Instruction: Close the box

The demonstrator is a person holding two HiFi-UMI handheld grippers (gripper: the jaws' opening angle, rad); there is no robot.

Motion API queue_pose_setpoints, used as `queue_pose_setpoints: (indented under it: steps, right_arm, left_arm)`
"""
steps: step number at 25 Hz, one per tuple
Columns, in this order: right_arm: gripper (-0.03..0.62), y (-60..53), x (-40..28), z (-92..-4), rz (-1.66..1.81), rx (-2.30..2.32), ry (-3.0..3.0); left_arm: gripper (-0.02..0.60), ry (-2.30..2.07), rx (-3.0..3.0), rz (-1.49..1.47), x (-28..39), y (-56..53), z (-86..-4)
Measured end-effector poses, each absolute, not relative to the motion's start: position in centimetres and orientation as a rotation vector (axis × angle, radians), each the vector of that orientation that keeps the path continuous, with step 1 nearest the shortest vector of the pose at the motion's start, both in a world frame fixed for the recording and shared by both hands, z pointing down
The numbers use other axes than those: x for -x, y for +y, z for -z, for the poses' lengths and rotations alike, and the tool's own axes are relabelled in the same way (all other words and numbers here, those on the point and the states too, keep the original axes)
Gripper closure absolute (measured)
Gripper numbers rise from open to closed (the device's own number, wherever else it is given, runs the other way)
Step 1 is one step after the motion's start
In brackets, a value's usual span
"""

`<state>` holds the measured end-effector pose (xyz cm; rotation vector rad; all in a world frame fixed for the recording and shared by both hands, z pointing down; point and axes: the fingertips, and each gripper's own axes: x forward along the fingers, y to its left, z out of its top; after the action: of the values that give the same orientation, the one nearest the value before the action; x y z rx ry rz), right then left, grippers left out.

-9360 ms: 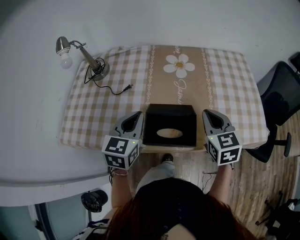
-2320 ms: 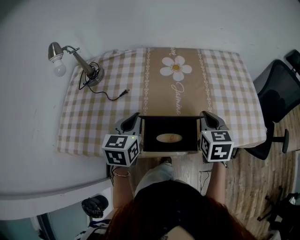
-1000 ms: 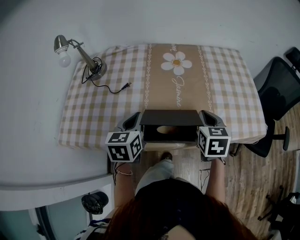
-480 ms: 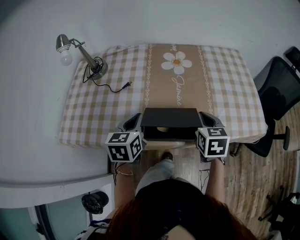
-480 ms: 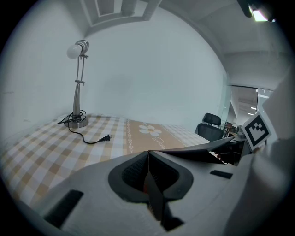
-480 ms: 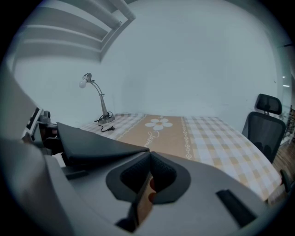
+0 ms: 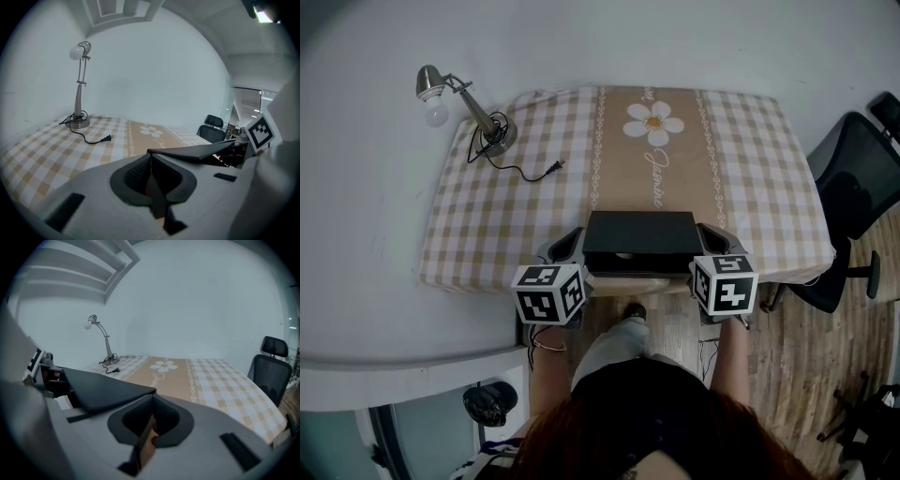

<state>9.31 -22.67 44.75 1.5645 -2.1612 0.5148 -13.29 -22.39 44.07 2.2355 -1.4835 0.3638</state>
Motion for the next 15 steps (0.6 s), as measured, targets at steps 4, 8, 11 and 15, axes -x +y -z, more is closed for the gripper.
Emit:
queue_pose_setpoints:
  steps: [4,8,11,15]
  right_arm:
    - [0.577,-22.3,-9.2,-44.6,-0.506,-1.56,-2.167]
    - [0.576,-22.0,-9.4,-44.5,-0.506,-1.557,-2.171]
    - [0.576,-21.7,-9.3,-44.5,-0.5,-1.552,-2.171]
    - [0.576,-21.5,-9.3,-44.4,-0.49,-1.545,-2.178]
  left_arm:
    - [0.554,-1.479,-2.244,-0.362,13.0,-22.1,-44.0]
    - [0.552,-1.481,-2.247,-0.366,12.8,-21.7,-43.8]
    - [0.552,-1.481,-2.247,-0.363,12.8,-21.5,-43.8]
    - [0.553,-1.487,-2.253,-0.359,12.7,-21.1,-43.7]
